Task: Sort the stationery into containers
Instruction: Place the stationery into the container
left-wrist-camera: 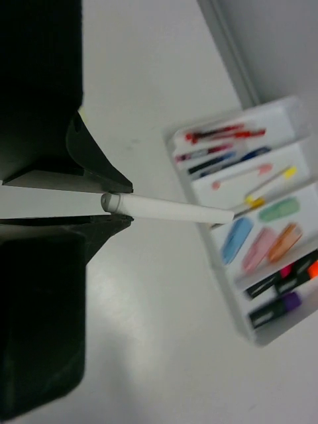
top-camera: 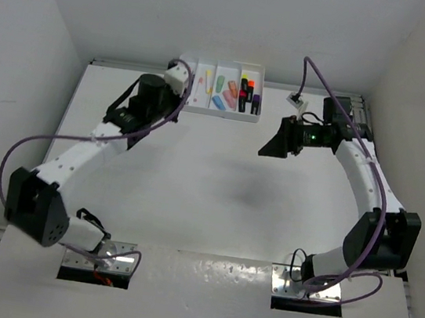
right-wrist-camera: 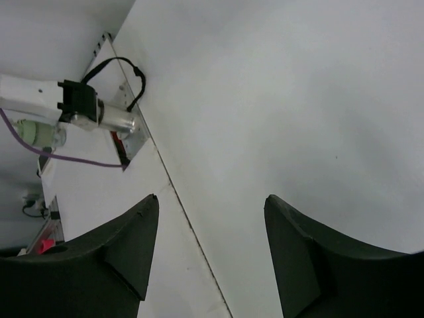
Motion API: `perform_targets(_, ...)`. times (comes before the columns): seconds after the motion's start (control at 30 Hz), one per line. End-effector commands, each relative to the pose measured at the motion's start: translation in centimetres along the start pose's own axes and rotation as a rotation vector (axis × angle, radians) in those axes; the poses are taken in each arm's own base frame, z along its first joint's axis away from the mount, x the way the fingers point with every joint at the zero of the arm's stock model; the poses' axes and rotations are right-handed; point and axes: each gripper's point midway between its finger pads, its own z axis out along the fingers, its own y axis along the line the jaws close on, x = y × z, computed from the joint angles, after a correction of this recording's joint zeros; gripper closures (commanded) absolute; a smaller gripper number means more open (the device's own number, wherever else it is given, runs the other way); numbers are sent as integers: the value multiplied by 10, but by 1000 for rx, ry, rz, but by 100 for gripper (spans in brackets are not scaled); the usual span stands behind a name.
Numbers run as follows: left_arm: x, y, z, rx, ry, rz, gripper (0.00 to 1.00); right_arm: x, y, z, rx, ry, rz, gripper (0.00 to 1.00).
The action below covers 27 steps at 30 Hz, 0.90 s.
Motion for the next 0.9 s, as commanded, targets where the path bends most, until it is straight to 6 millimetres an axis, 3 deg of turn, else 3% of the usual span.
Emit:
perform_targets(0.0,-53,53,31,-291,-103,-70,100,9,-13,4,47,-20,-12,36)
perform_targets(0.13,-79,76,90,-369,-132,-87,100,15,-23,4,102,-29,42,36)
perform_targets(0.2,-88,84,107,-396,-173,-111,100,19,-30,4,131,-24,57,36)
perform_targets(0.23,-80,87,126,-402,-173,-120,100,19,-31,4,137,-26,60,36)
perform_targets(0.3,-92,90,141,-399,-216,-130,100,21,-33,4,147,-23,65,36)
perform_targets(0.33,-76,89,160,-398,-188,-121,100,22,-33,3,151,-23,68,36)
perform_targets(0.4,-85,94,172,-410,-209,-114,100,25,-36,3,163,-17,75,36)
perform_targets(0.5,-68,106,202,-403,-211,-114,100,31,-39,2,175,-8,91,36)
perform_targets(0.6,-62,105,221,-350,-217,-122,99,36,-41,2,181,-1,99,36)
perform_targets(0.63,-46,106,233,-341,-191,-117,99,37,-42,2,184,1,103,36)
perform_targets(0.87,-11,97,273,-261,-153,-150,92,41,-43,3,194,9,107,36)
